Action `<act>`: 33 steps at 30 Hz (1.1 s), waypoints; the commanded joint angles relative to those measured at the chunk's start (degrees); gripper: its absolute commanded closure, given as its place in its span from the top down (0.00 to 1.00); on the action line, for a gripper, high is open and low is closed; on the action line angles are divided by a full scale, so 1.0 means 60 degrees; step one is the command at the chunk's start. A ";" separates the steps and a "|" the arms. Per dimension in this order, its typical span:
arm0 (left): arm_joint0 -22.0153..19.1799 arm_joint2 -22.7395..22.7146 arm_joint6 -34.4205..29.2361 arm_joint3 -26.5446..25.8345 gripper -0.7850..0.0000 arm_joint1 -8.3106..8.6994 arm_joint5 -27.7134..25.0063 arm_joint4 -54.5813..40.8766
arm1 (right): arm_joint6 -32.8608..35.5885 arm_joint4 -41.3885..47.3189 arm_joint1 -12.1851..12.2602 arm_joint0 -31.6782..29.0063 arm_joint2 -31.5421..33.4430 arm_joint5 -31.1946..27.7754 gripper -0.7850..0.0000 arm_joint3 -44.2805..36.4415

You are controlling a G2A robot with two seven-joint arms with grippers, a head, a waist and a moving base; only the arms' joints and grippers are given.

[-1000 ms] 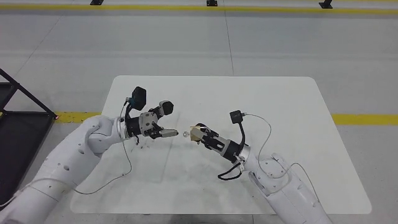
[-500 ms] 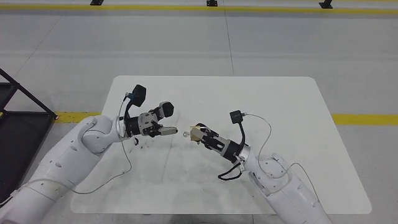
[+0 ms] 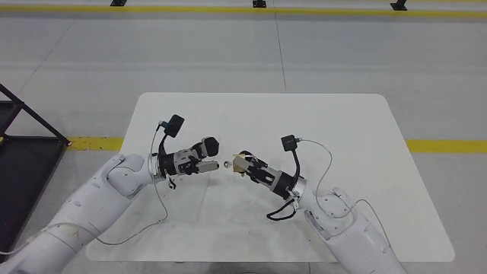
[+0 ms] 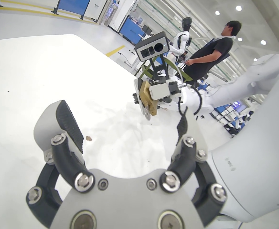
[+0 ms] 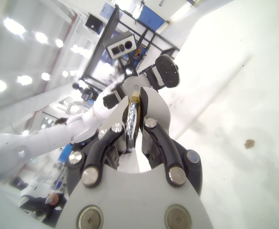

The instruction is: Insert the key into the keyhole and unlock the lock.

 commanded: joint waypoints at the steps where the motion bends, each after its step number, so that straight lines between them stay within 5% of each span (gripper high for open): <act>1: 0.0003 -0.0024 -0.0145 -0.0037 1.00 -0.0017 0.0000 -0.0157 | -0.0021 0.0001 -0.0001 -0.0007 0.0000 0.0012 0.00 -0.0010; 21: 0.0273 -0.0506 -0.0998 -0.0304 0.97 -0.0185 0.0000 -0.0822 | 0.0047 0.0945 -0.0061 -0.0092 0.0034 -0.0112 0.00 -0.0080; 27: 0.0329 -0.0614 -0.1389 -0.0304 0.52 -0.0241 0.0000 -0.1144 | 0.0047 0.0945 -0.0061 -0.0092 0.0034 -0.0112 0.00 -0.0080; 33: 0.0399 -0.0706 -0.1754 -0.0259 0.38 -0.0306 0.0000 -0.1409 | 0.0047 0.0945 -0.0061 -0.0092 0.0034 -0.0112 0.00 -0.0080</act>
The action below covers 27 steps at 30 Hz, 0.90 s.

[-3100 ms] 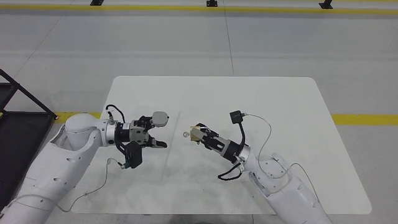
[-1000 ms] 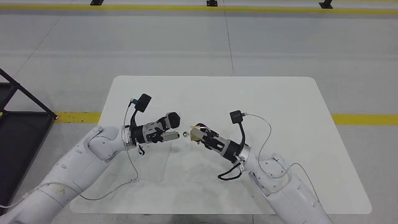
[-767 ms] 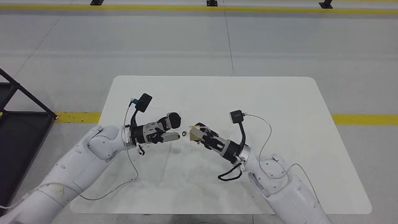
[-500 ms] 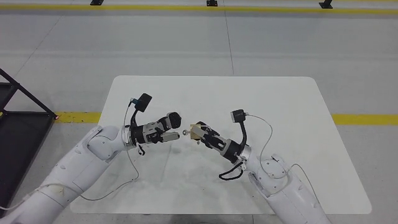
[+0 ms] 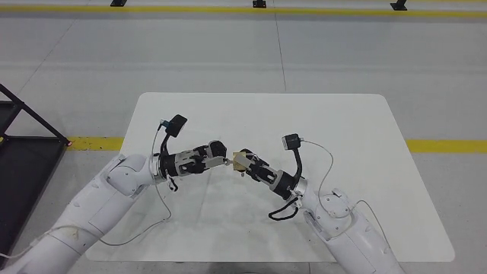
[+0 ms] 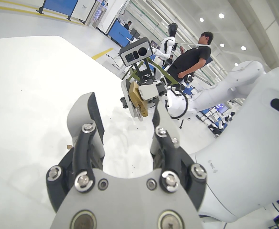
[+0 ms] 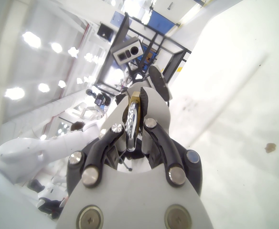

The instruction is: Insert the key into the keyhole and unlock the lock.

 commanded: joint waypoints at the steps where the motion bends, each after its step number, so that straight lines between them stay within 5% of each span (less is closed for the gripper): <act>1: 0.0011 -0.0030 -0.0137 0.0010 0.37 -0.0018 0.0000 -0.0076 | 0.0000 0.0000 0.0000 0.0000 0.0000 0.0000 0.00 0.0000; 18: 0.0190 -0.0289 -0.1252 0.0059 0.30 -0.0106 0.0010 -0.0909 | 0.0000 0.0000 0.0000 0.0000 0.0000 0.0000 0.00 0.0000; 27: 0.0126 -0.0449 -0.2144 -0.0418 0.40 -0.0025 0.0964 -0.1229 | 0.0000 0.0000 0.0000 0.0000 0.0000 0.0000 0.00 0.0000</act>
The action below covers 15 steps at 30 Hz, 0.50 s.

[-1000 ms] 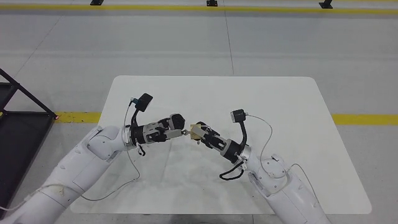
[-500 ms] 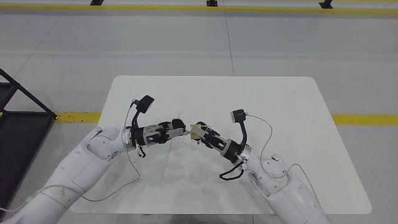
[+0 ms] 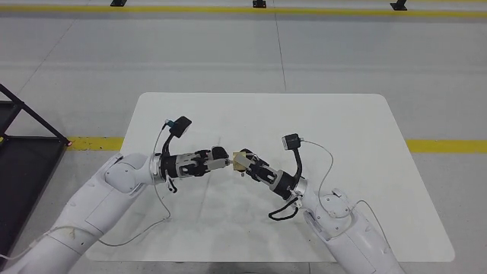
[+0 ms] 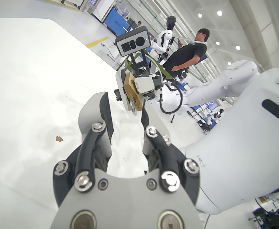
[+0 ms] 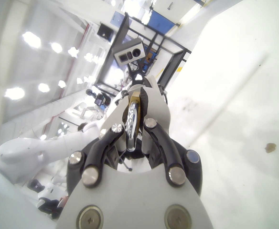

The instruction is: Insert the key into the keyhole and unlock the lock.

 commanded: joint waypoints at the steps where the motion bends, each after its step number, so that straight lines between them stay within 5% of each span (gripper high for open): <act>1: 0.0012 -0.0061 -0.0190 -0.0101 0.40 0.0025 0.0197 -0.0084 | 0.0000 0.0000 0.0000 0.0000 0.0000 0.0000 0.00 0.0000; 15: 0.0192 -0.0432 -0.0972 -0.0391 0.32 0.0097 0.0579 -0.0596 | 0.0000 0.0000 0.0000 0.0000 0.0000 0.0000 0.00 0.0000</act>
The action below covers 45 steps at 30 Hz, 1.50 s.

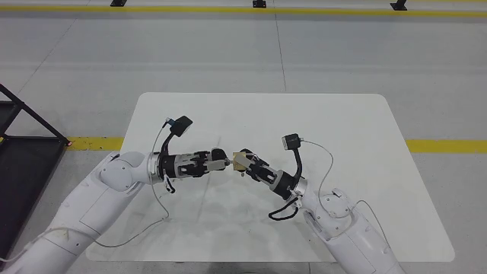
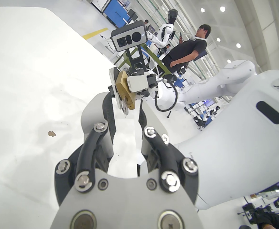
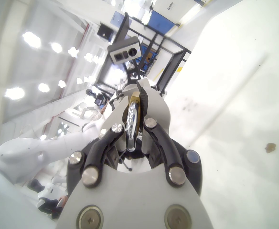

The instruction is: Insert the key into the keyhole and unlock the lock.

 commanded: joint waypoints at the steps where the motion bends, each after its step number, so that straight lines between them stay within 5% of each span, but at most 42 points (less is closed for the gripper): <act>1: 0.0018 -0.0028 -0.0071 -0.0010 0.31 -0.0002 0.0008 -0.0027 | 0.0000 0.0000 0.0000 0.0000 0.0000 0.0000 0.00 0.0000; 13: 0.0063 -0.0084 -0.0181 0.0040 0.00 -0.0082 0.0050 -0.0080 | 0.0000 0.0000 0.0000 0.0000 0.0000 0.0000 0.00 0.0000; 45: -0.0423 0.0372 -0.1148 0.0888 0.00 -0.0556 0.0815 -0.1400 | 0.0000 0.0000 0.0000 0.0000 0.0000 0.0000 0.00 0.0000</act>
